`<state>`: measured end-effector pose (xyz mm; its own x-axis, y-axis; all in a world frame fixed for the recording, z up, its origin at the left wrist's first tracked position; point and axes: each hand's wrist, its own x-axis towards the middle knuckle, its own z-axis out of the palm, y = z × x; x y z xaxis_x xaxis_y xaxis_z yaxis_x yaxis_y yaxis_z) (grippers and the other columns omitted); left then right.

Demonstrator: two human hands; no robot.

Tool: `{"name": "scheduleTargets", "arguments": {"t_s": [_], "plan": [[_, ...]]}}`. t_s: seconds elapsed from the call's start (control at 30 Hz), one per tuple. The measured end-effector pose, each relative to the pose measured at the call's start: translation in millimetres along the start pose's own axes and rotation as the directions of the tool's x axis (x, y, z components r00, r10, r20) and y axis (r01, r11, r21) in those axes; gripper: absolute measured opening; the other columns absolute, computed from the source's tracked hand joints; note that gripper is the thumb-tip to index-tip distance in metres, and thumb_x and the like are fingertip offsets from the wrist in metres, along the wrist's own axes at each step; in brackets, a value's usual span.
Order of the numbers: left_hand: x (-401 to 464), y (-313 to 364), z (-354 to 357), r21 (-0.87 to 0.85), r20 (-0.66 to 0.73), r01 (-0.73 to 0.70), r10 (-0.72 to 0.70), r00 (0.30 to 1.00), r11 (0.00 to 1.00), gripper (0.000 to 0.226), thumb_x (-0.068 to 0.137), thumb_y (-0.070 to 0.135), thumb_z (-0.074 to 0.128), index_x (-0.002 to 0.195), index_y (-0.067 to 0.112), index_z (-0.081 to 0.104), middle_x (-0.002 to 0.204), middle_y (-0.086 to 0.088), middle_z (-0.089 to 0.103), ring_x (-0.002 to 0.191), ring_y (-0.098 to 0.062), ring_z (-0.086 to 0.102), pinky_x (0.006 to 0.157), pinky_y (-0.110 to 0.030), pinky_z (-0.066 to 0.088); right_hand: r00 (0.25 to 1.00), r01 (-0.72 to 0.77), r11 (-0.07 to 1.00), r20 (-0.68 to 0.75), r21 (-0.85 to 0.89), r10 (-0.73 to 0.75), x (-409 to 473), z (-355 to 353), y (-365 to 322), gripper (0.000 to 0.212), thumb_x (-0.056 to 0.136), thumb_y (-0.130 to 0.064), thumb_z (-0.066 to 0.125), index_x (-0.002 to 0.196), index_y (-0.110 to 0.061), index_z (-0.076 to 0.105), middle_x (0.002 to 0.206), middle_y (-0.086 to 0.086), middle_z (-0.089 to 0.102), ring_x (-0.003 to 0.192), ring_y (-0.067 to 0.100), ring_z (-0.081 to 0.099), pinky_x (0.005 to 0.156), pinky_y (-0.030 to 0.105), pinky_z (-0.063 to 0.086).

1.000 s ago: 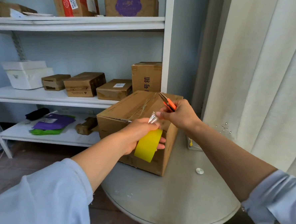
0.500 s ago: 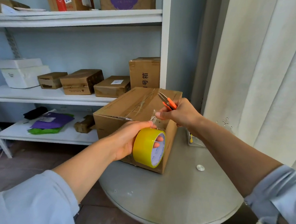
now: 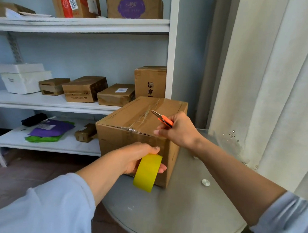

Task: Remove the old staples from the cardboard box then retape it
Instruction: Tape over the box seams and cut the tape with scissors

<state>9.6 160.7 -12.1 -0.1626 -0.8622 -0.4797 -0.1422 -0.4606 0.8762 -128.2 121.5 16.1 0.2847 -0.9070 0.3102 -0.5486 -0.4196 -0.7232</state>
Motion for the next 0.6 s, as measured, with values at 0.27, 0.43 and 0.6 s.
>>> {"name": "scheduleTargets", "arguments": {"t_s": [0.27, 0.43, 0.6], "plan": [[-12, 21, -9, -0.037, -0.023, -0.171, 0.17, 0.985, 0.985, 0.012, 0.092, 0.014, 0.058, 0.095, 0.002, 0.06, 0.074, -0.018, 0.072, 0.055, -0.021, 0.069, 0.054, -0.027, 0.058, 0.99, -0.139, 0.986, 0.009, 0.094, 0.138, 20, -26, 1, 0.021, 0.084, -0.02, 0.072, 0.07, -0.008, 0.062, 0.065, 0.005, 0.054, 0.057, 0.014, 0.049, 0.053, 0.025, 0.042], [-7, 22, -7, -0.049, 0.019, -0.035, 0.036, 0.999, 0.998, 0.029, 0.096, 0.033, 0.051, 0.087, 0.007, 0.06, 0.07, -0.014, 0.072, 0.055, -0.02, 0.069, 0.049, -0.026, 0.057, 0.974, -0.228, 0.971, 0.018, 0.079, 0.227, 24, -16, 14, 0.024, 0.083, -0.023, 0.074, 0.083, 0.0, 0.066, 0.061, 0.002, 0.047, 0.053, 0.011, 0.045, 0.049, 0.021, 0.034], [2, 21, -9, -0.026, -0.003, 0.06, -0.06, 0.998, 0.998, 0.037, 0.097, 0.042, 0.043, 0.084, 0.012, 0.06, 0.064, -0.009, 0.071, 0.052, -0.017, 0.069, 0.043, -0.021, 0.053, 0.972, -0.234, 0.968, 0.061, 0.095, 0.229, 31, -13, 19, 0.019, 0.079, -0.02, 0.078, 0.079, -0.004, 0.066, 0.069, 0.003, 0.059, 0.055, 0.009, 0.049, 0.047, 0.019, 0.035]]}}
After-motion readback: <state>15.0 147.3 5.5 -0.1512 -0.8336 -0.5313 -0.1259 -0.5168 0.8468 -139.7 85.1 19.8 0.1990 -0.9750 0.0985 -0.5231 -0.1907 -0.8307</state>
